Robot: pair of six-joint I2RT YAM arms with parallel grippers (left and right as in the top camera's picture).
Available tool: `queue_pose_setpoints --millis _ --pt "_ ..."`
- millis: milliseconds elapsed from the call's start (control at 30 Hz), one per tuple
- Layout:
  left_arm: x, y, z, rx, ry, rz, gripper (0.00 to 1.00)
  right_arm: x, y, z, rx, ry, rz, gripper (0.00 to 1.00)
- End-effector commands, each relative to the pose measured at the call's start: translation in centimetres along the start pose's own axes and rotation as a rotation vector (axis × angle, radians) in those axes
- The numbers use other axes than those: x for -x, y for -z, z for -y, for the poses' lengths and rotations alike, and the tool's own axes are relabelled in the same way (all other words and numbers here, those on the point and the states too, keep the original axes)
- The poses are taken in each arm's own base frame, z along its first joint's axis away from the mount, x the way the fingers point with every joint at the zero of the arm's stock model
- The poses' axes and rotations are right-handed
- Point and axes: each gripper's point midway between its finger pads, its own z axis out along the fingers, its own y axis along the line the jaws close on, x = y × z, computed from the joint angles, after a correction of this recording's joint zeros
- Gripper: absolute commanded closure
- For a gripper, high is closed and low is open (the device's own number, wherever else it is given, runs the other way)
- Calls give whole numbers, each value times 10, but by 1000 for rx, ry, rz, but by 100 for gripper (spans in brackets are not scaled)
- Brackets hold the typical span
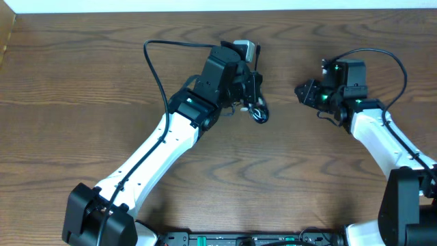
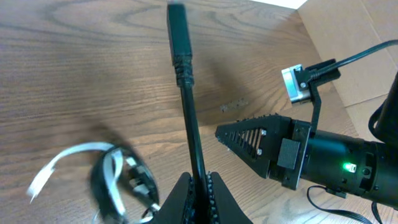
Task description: Untangle cables
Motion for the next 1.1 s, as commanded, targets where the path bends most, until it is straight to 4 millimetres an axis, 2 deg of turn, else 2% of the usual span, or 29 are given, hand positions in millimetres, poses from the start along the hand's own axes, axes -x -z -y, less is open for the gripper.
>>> queue_pose_setpoints --millis 0,33,100,167,200,300,433,667,1067 --pt "6 2 0 2 -18 21 93 -19 -13 -19 71 93 -73 71" --pt "6 2 0 2 -18 21 93 -21 -13 -21 80 100 -79 73" --pt "6 2 0 2 -18 21 93 -32 -18 -30 112 132 -114 81" --pt "5 2 -1 4 -17 17 92 -42 -21 -41 139 165 -142 97" --pt "5 2 -1 5 -17 15 93 -44 -22 -44 143 170 -146 99" --pt "0 2 -4 15 -11 -3 92 -50 -23 -52 156 188 -156 99" --pt "-3 3 -10 37 25 -17 93 -68 -22 -65 203 196 -219 99" --pt "2 4 -16 46 75 -4 92 -88 -18 -68 221 168 -301 99" --pt "7 4 -15 37 98 17 93 -98 -18 -61 172 165 -333 99"
